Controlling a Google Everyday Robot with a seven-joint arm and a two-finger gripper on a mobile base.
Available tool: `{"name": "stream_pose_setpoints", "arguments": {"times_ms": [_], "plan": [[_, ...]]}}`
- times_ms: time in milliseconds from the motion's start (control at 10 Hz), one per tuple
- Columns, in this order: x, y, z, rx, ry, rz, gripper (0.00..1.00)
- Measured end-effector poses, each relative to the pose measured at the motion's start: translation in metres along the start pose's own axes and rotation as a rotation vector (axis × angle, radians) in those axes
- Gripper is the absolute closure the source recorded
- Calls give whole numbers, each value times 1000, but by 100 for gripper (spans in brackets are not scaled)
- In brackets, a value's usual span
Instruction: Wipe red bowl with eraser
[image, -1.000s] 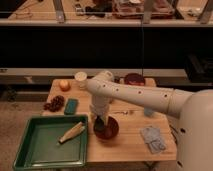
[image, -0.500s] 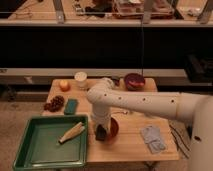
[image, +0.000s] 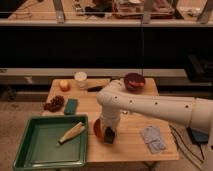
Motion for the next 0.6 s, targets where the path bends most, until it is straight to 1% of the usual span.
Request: {"name": "stream_pose_setpoints", "arguments": {"times_ms": [100, 300, 400, 600], "plan": [[12, 8, -3, -1, 2, 27, 100], [36, 3, -7, 12, 3, 49, 100], [48, -7, -8, 20, 1, 53, 100], [57, -32, -8, 30, -4, 41, 100]]}}
